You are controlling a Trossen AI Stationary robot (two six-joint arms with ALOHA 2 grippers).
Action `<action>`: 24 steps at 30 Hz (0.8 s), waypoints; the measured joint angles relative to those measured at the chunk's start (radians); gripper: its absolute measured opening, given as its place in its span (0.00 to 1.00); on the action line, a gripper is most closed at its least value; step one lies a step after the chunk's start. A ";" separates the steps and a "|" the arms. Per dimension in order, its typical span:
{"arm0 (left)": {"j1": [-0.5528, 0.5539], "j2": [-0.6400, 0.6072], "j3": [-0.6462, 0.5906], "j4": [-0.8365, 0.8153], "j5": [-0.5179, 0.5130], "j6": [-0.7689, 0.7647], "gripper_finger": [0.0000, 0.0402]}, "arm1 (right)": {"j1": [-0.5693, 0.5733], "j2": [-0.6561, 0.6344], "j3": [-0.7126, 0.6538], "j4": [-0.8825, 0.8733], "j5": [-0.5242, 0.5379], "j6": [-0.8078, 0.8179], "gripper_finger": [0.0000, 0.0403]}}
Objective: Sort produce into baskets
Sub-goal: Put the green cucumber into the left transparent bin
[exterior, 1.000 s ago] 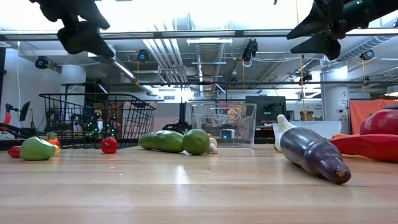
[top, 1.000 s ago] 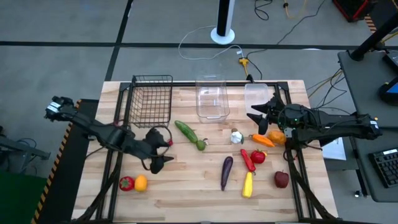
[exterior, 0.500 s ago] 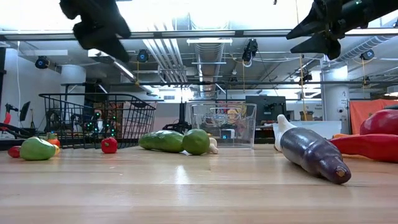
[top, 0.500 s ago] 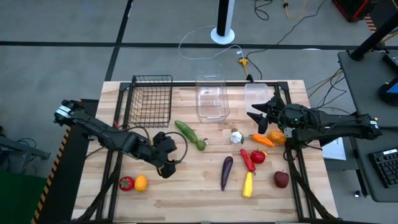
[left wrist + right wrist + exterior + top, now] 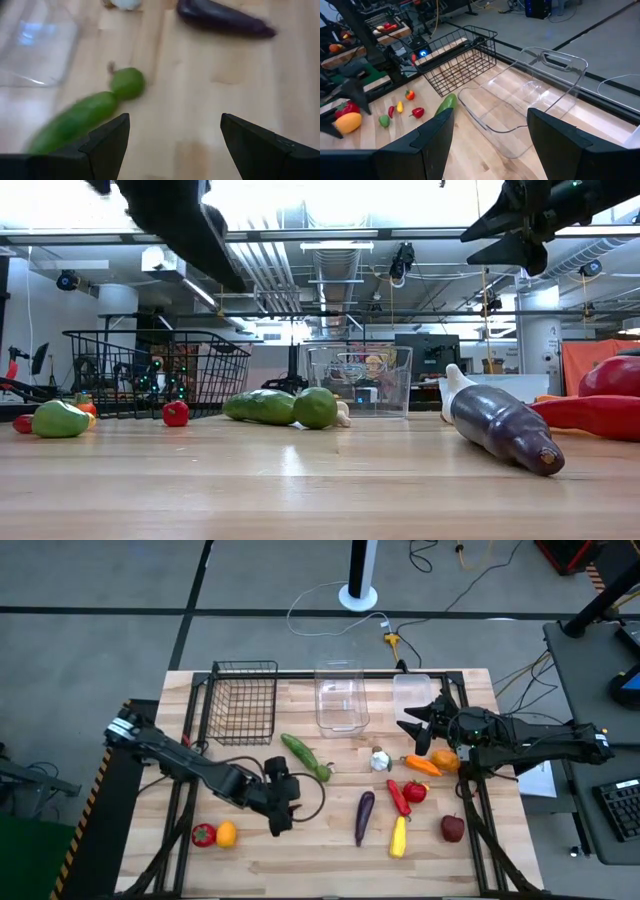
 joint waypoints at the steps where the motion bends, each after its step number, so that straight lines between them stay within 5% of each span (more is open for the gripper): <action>1: 0.000 0.005 -0.007 -0.004 -0.026 0.020 0.74 | 0.000 0.000 0.000 0.000 0.000 0.000 0.61; 9: 0.066 0.041 -0.016 0.016 -0.080 0.183 0.74 | 0.000 0.000 0.000 -0.002 0.000 -0.001 0.61; 24: 0.219 0.128 -0.018 0.045 -0.002 0.423 0.74 | 0.000 0.000 0.000 -0.041 0.000 0.000 0.61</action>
